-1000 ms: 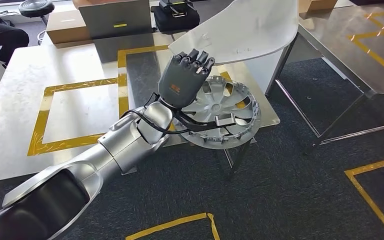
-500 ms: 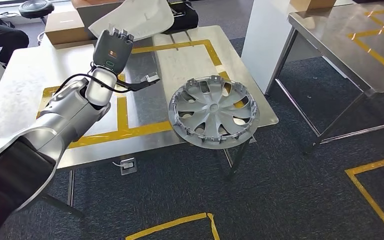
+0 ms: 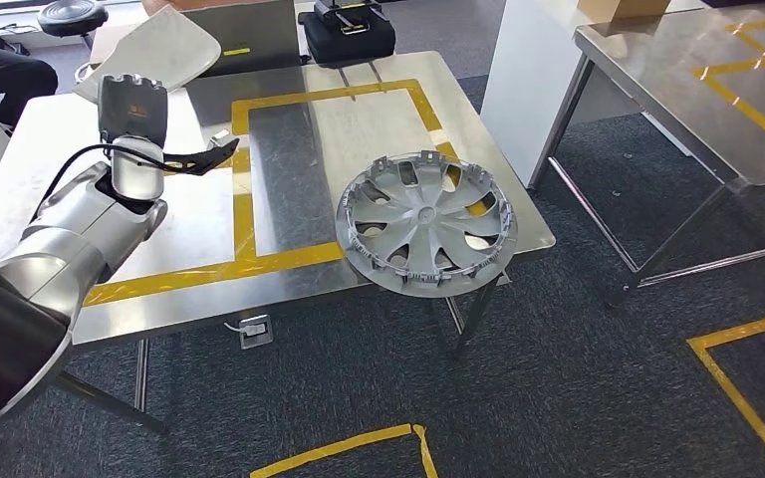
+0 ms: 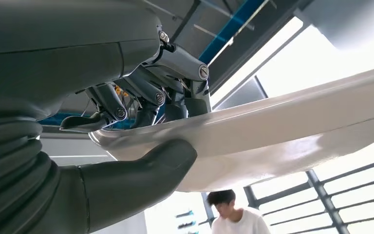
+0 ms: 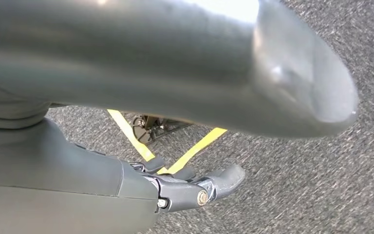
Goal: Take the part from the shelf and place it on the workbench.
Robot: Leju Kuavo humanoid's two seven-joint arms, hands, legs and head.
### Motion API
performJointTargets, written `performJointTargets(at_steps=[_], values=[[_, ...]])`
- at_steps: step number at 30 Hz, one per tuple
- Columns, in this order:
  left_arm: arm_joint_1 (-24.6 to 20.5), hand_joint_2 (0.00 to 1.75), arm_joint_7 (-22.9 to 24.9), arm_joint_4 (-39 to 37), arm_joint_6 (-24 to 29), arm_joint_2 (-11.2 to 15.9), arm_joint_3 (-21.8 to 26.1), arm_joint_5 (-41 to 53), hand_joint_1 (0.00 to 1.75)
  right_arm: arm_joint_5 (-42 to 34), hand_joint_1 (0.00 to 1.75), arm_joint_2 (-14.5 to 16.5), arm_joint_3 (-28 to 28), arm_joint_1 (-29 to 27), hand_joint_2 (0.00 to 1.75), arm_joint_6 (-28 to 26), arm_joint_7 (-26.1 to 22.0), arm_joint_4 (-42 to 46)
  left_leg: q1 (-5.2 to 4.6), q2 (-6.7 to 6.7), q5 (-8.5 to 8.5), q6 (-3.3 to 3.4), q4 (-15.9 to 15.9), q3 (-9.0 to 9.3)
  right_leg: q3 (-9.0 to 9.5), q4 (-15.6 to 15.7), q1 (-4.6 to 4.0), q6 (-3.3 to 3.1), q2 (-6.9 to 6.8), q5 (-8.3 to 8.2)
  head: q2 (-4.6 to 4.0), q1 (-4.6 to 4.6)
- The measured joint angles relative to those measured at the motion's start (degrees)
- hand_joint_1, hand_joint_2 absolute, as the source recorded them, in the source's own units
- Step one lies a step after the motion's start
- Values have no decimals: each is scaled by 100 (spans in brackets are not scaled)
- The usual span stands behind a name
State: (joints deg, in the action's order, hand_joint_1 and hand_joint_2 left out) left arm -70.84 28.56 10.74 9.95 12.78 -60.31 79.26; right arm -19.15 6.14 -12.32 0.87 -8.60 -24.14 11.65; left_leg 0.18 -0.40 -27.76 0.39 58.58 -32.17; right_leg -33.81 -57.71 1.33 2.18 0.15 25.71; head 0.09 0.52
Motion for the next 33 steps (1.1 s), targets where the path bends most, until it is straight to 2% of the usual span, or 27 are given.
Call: performJointTargets(at_steps=[3, 6, 12, 17, 33], values=[[121, 175, 90, -30, -286, 106, 106, -134, 175, 50, 0, -4, 17, 1, 0, -1, -58, 0, 0, 6, -1, -1, 0, 0, -2, 0, 1, 0, 7, 0, 0, 0], [250, 175, 151, -48, -351, 232, 215, -255, 175, 68, 0, -13, 37, 0, 0, -1, -69, 0, 0, 5, -2, -2, 0, 0, -3, 0, 0, -2, 6, 1, 0, 1], [523, 175, 83, -50, 149, 410, 400, -397, 175, 108, 0, -29, 65, 2, 0, -1, -10, 0, 0, 2, -3, -3, -1, 0, -3, 0, -1, -7, 2, 4, 0, 1], [600, 175, -7, -50, 320, 442, 527, -428, 175, 160, 0, -42, 73, 4, 0, -2, 47, 0, 0, 3, -5, -4, -1, 0, -3, 1, 0, -7, 4, 4, 0, 0], [711, 175, -254, -49, 140, 481, 507, 215, 175, 174, 0, -46, 76, 7, 0, -1, 157, 0, 0, 2, -6, -5, -1, -2, -4, 2, -1, -8, 3, 5, 0, 1]])
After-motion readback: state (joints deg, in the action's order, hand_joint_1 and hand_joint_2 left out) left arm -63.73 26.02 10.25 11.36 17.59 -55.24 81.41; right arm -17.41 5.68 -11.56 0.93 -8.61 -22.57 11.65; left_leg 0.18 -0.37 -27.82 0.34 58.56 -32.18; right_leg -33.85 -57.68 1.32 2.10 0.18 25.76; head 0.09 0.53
